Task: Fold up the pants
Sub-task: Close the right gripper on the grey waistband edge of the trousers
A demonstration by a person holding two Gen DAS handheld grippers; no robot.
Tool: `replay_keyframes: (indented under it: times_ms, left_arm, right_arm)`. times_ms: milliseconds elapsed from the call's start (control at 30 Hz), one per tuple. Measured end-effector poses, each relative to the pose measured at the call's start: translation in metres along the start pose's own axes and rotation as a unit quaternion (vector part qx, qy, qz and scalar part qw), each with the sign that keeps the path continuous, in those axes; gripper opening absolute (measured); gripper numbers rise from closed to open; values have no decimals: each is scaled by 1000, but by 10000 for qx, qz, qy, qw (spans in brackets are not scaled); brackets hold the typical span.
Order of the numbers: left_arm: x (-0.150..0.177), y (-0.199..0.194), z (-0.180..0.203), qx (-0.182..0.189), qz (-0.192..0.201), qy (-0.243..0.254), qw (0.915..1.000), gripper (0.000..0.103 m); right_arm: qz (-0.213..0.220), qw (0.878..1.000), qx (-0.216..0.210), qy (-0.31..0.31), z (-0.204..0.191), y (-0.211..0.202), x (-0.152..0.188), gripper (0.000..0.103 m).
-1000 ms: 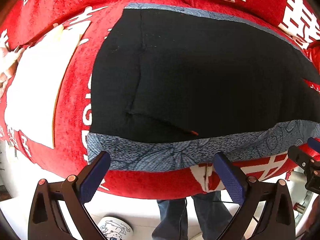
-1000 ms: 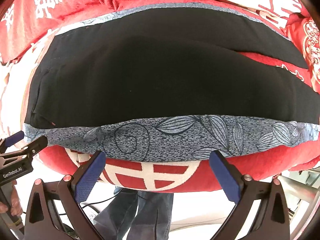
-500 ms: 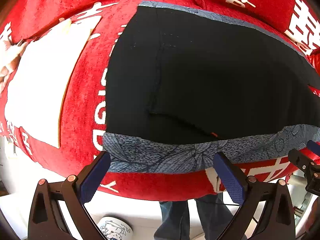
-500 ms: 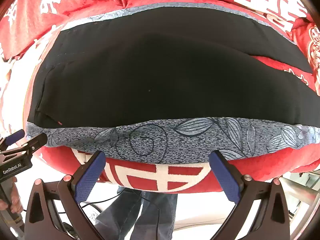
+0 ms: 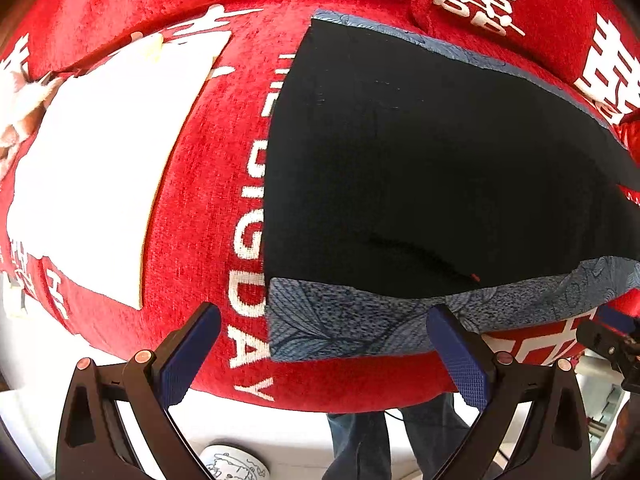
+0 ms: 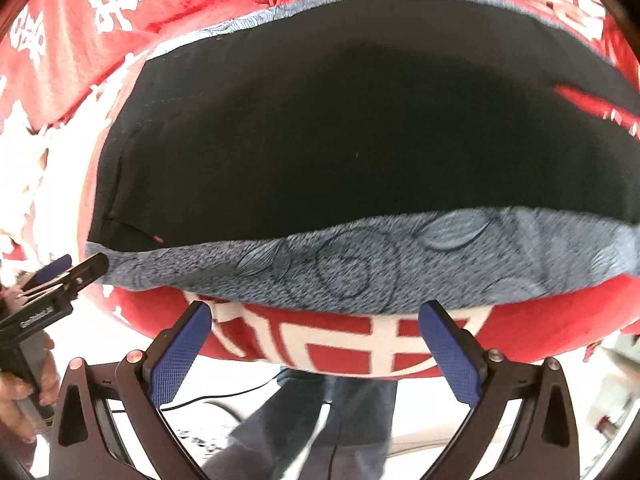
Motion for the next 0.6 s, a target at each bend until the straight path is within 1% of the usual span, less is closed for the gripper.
replay_keyframes:
  times_ms: [100,167,300,367,433,500,600]
  left_arm:
    - [-1,1,-2,-7,10,-20,10000,103]
    - [-1,1,-1,2,44,22,10000,103]
    - [-4,3,10,-51,170,253,9995,103]
    - [-7,7,17,-46,212,305,9993,103]
    - [-10,12,21,-60,238,310,9992,103]
    - [-13,21,23,-142,217,327,9991,103]
    - [-12,32,22,-202,113,290,9993,103]
  right_arm:
    - [15,9987,-439,260,4,6,8,103]
    - [52,9951,-821,555,9,10,15,103]
    - [173,9877,-1147,1049,25,16,26,101]
    - [263,9809,-1352,1374,35,21,29,97]
    - [326,9737,-1563,1624,48,26,32,85]
    - [464,9615,-1877,1952,60,29,36,85]
    - [613,9484,-2233,2168,69,28,42,84]
Point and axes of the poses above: each gripper's, at about its wrist camera, not at the fingertips, and y roughly the way its jaws point, z to its right, x to its underside, the point moved 2 cm from there along y, roughly the way its jaws point, and after that the axes turned 8 degrees about -y, right-handed, at the moved point
